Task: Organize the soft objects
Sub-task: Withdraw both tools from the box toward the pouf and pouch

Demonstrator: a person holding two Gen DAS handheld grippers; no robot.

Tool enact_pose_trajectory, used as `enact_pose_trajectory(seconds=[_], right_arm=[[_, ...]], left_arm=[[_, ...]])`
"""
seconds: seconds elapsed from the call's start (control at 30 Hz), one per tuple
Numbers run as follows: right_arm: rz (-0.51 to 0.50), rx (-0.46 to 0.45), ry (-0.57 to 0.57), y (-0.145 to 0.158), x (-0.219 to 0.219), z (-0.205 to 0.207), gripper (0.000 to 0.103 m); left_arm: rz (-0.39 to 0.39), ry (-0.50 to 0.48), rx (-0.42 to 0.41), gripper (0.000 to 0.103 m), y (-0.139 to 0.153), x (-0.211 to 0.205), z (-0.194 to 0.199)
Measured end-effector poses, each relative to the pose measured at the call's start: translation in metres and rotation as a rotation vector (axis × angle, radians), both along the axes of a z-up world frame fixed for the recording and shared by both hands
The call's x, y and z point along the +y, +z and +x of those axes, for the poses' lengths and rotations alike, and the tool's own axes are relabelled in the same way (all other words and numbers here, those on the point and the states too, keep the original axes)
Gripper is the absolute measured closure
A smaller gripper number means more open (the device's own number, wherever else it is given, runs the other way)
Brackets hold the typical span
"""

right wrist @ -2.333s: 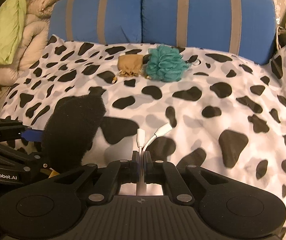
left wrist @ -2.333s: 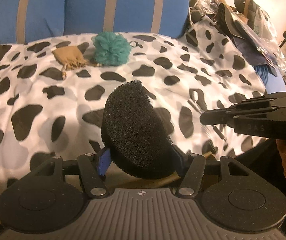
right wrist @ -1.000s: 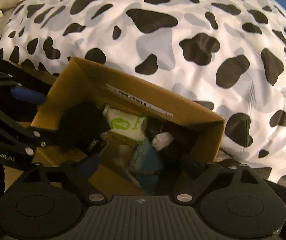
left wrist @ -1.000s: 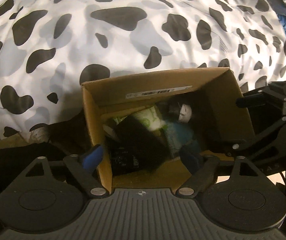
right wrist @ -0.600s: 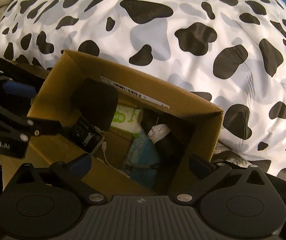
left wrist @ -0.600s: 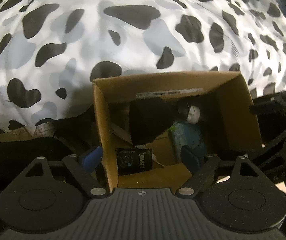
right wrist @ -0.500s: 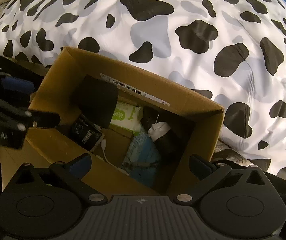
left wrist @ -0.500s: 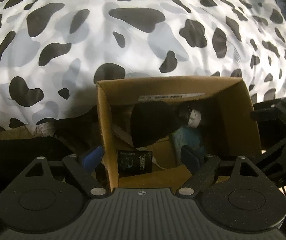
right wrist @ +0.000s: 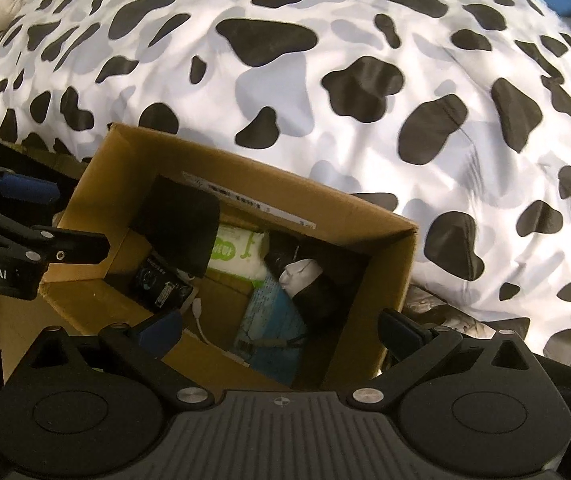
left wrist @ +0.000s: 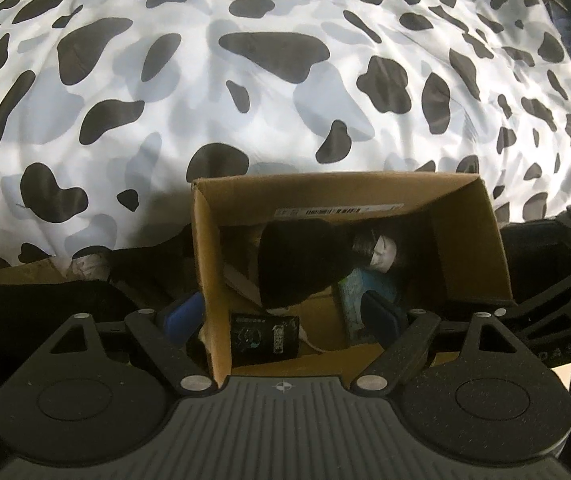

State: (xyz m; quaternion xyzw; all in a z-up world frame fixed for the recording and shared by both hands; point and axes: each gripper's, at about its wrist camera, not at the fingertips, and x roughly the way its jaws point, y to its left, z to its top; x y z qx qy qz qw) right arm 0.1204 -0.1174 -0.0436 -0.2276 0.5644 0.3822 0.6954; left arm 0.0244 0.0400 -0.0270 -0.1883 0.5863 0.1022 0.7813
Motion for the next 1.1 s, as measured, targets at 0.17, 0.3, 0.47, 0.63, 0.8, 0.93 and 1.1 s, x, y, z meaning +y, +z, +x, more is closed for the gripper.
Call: enact_pose_trajectory(seconds=[0.17,0.3,0.47,0.63,0.8,0.93,1.1], right_arm=[[0.048,-0.026,-0.065,0.009,-0.014,0.008,0.0],[0.079,-0.062,-0.117,0.016,-0.022,0.015,0.0],[0.121,-0.106,-0.171,0.025,-0.03,0.022,0.0],[0.177,-0.144,-0.191,0.034,-0.033,0.027,0.0],[0.189,-0.169,-0.206,0.038,-0.03,0.029,0.0],[0.194,-0.178,-0.214,0.039,-0.028,0.031,0.0],[0.19,-0.186,-0.201,0.04,-0.022,0.032,0.0]], left_arm=[[0.019,-0.013,-0.024,0.018,0.004,-0.007,0.007],[0.036,-0.009,-0.059,0.018,0.009,-0.008,0.01],[0.06,0.009,-0.085,0.018,0.014,-0.006,0.012],[0.078,0.039,-0.143,0.018,0.022,-0.002,0.01],[0.097,0.061,-0.184,0.018,0.029,0.001,0.009],[0.105,0.054,-0.195,0.018,0.031,0.0,0.01],[0.118,0.05,-0.217,0.018,0.035,0.0,0.016]])
